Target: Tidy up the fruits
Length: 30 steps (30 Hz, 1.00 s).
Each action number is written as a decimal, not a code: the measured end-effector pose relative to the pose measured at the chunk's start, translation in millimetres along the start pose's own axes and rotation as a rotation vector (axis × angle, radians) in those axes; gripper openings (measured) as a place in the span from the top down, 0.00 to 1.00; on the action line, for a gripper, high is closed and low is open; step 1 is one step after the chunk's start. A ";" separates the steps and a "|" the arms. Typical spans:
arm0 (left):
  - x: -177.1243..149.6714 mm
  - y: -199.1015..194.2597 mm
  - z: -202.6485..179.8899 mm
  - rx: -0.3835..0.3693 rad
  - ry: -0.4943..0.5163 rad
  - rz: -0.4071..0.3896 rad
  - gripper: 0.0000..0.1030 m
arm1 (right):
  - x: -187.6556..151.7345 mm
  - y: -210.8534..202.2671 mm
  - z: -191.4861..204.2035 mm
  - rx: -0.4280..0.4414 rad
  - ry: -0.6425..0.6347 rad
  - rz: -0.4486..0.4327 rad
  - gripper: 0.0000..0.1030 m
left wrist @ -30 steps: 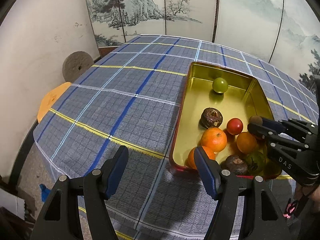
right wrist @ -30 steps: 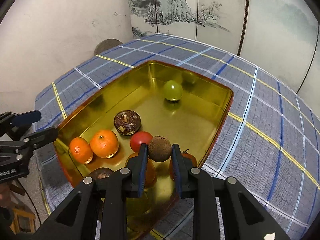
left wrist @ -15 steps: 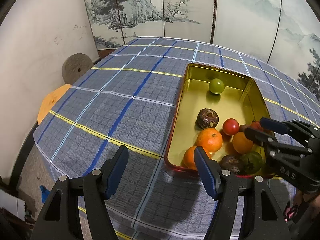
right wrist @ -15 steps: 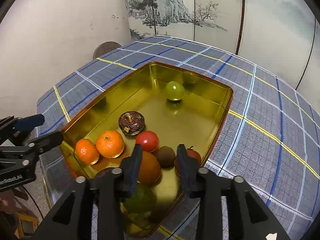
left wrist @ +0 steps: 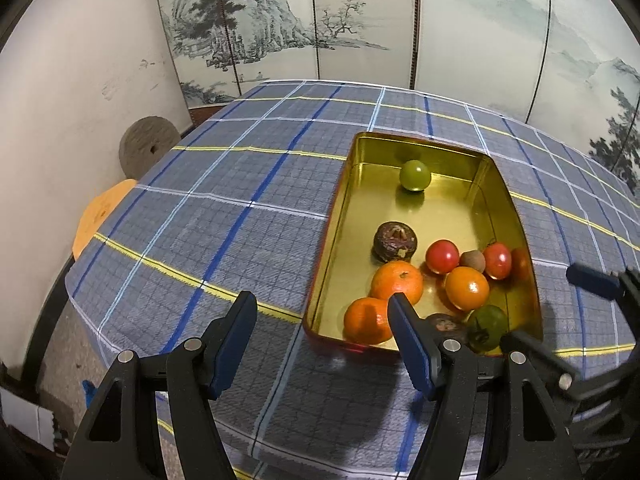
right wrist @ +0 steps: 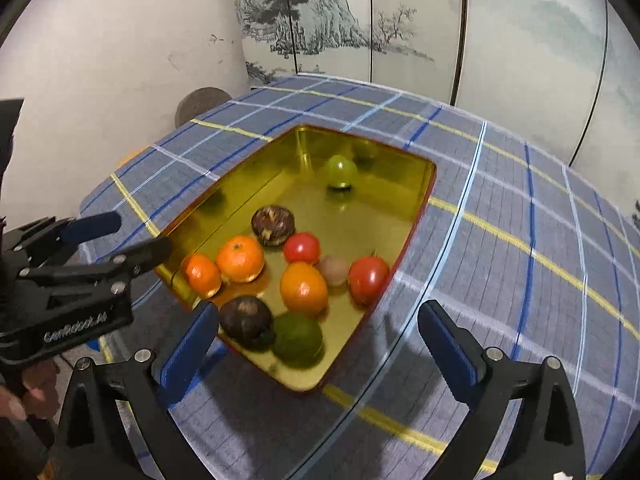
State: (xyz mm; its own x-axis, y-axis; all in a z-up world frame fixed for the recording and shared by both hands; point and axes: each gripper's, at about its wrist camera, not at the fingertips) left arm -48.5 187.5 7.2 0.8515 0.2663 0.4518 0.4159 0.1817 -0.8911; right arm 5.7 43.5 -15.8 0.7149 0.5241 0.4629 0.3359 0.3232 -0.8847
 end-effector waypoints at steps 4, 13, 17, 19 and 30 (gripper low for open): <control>-0.5 -1.1 -8.0 -0.006 0.015 0.002 0.33 | -10.3 1.2 -1.1 -0.003 0.019 0.028 0.03; -1.2 -5.0 -17.5 -0.012 0.032 -0.001 0.33 | -16.1 2.3 -2.1 -0.020 0.042 0.045 0.01; -2.1 -4.8 -20.3 -0.016 0.038 -0.001 0.33 | -17.3 5.7 -3.7 -0.019 0.053 0.059 0.01; -2.2 -3.9 -22.0 -0.016 0.041 0.003 0.33 | -17.8 7.3 -3.7 -0.014 0.053 0.065 0.01; -3.4 -2.8 -24.1 -0.010 0.045 0.005 0.33 | -18.9 12.5 2.3 -0.018 0.033 0.084 0.01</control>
State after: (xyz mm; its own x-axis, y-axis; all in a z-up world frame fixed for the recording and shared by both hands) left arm -44.9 163.3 7.1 0.8669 0.2242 0.4453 0.4148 0.1709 -0.8937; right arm -5.0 39.5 -35.5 0.7605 0.5227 0.3853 0.2847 0.2650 -0.9213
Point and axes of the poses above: each gripper's, at about its wrist camera, not at the fingertips, and y roughly the way its jaws point, z to its left, x to its top, and after that the axes turned 12 degrees about z, right-handed
